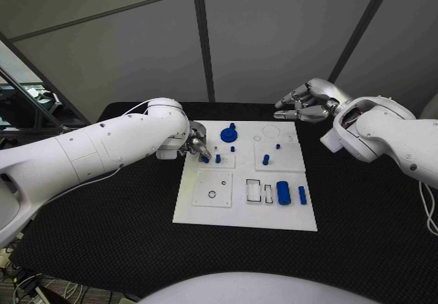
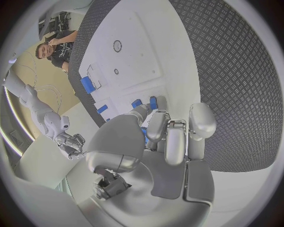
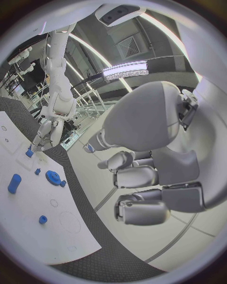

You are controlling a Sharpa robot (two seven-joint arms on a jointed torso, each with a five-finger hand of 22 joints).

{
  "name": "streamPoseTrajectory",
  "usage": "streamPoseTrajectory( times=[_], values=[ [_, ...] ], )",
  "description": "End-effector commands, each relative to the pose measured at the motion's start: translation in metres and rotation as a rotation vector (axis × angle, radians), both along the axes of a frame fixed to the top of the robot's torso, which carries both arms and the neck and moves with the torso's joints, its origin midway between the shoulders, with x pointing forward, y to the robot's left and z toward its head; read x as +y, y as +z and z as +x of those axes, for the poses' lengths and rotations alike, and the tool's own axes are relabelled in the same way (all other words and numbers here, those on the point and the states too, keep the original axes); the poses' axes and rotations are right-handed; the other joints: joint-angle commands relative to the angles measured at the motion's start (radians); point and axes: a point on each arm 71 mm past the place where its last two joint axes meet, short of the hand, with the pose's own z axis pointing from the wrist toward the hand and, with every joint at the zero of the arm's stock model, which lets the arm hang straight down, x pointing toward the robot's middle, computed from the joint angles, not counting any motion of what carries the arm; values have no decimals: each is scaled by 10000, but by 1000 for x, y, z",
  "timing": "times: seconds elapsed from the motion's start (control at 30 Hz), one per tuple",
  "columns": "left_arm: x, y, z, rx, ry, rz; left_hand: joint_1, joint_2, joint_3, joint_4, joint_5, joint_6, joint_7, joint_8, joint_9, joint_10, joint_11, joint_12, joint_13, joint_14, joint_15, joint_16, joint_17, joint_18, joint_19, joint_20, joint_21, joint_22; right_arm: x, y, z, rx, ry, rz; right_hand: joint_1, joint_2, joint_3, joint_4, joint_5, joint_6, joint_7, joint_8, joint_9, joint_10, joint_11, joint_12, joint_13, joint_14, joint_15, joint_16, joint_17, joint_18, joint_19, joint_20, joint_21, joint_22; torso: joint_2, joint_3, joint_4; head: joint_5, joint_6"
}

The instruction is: Assemble the parts on the task board

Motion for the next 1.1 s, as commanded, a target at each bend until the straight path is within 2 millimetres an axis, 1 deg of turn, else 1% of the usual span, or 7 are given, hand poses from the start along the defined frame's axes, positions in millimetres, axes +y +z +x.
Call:
streamPoseTrajectory(
  times=[0.03,0.27,0.37,0.47,0.53,0.6,1.1],
  values=[
    [-1,-12,-6,545,-204,221,-11,112,1535,-1528,22,-70,-31,24,53,15,4,-44,1314,874,-52,43,2109,-196,-52,14,-57,4,1,2,0,-62,115,25,-68,64,-43,44,69,-42,24,-44,13,-8,2,-18,-24,188,-34,-65,-24,90,-24,-25,-74,659,10,1,-3,-3,-5],
    [0,-12,-4,368,-13,160,-621,116,1198,-921,-187,-134,-61,78,233,-20,4,-97,1311,871,-35,49,2112,-200,-48,48,-64,48,1,2,-1,-64,100,25,-84,72,-49,50,69,-52,26,-45,14,-19,3,-33,-46,188,-34,-81,-34,94,-31,-25,-93,638,1,0,2,-12,-21],
    [0,-12,-3,354,24,167,-805,74,928,-589,-1288,-114,-134,91,281,-11,-51,-76,1328,871,-79,51,2112,-196,-39,20,-80,61,1,2,-1,-65,96,25,-87,74,-50,53,69,-53,26,-45,15,-19,4,-33,-47,188,-34,-83,-36,94,-31,-25,-93,638,-1,2,3,-14,-18],
    [1,-12,-3,358,45,182,-891,16,773,-389,-1443,-93,-145,87,292,-14,-62,-74,1334,874,-92,60,2120,-197,-25,2,-81,77,1,2,-1,-66,93,25,-87,74,-50,53,69,-53,26,-45,15,-19,4,-33,-47,188,-34,-83,-36,94,-31,-25,-93,638,-3,-1,-2,-12,-21],
    [1,-12,-3,366,55,196,-911,-35,635,-253,-2000,-58,-181,91,301,-12,-83,-69,1340,874,-110,60,2119,-200,-19,-7,-90,82,1,2,-1,-66,91,24,-87,74,-50,53,69,-53,26,-45,15,-19,4,-33,-47,188,-34,-83,-36,94,-31,-25,-93,638,-2,-3,1,-14,-22],
    [2,-12,-2,379,73,219,-911,-86,513,-131,-2251,-39,-186,83,301,-14,-93,-66,1344,875,-118,62,2121,-197,-16,-23,-105,82,1,2,-1,-65,90,23,-87,74,-50,53,69,-53,26,-45,15,-19,4,-33,-47,188,-34,-83,-36,94,-31,-25,-93,638,-4,-1,3,-13,-24],
    [4,-13,-2,455,148,366,-1001,-344,-20,529,-2548,10,-184,5,253,-76,-87,-189,1313,850,-119,3,2059,-179,-60,-31,-222,25,1,2,-1,-41,123,12,-113,77,-58,69,66,-56,28,-45,15,-24,6,-39,-55,186,-33,-95,-49,98,-38,-25,-106,622,-2,-1,1,-15,-13]
  ],
)
